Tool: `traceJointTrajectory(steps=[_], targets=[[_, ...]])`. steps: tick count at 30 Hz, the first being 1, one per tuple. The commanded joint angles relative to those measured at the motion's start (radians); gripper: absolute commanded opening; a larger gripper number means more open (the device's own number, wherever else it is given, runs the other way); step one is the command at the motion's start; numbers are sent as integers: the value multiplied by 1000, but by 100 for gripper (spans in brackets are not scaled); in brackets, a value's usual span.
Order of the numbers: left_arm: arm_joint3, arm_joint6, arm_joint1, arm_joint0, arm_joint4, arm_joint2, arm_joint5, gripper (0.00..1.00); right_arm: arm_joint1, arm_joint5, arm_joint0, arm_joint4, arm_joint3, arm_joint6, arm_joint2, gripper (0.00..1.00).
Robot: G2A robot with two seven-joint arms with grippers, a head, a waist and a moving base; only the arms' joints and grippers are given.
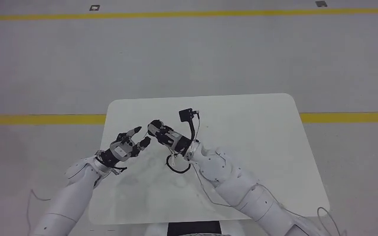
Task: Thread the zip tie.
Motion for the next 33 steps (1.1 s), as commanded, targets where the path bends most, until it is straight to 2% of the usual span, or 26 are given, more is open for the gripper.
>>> traceJointTrajectory(steps=[1,2,7,9,17,22,26,29,33], targets=[[1,-3,-1,-1,0,0,-1,35,-2,1,0,-2,2,-1,0,0],[2,-4,-1,-1,0,0,-1,31,-2,2,-1,-5,3,-1,1,0],[4,-13,-1,-2,0,-2,-5,28,-6,4,-2,-11,5,-2,3,0],[5,-18,-2,-2,-1,-2,-4,23,-8,3,-1,-12,9,-3,4,0],[9,-25,-3,-4,-4,-3,-2,25,-15,-8,0,-1,23,6,7,0],[10,-27,-4,-5,-1,-3,-4,21,-19,-18,0,16,31,18,10,0],[8,-30,-5,-3,0,-4,-8,11,-22,-23,1,24,36,25,13,0],[8,-30,-5,-2,0,-6,-10,0,-25,-24,2,26,39,28,13,0],[8,-30,-6,-1,0,-8,-13,0,-28,-24,3,28,44,30,13,0]])
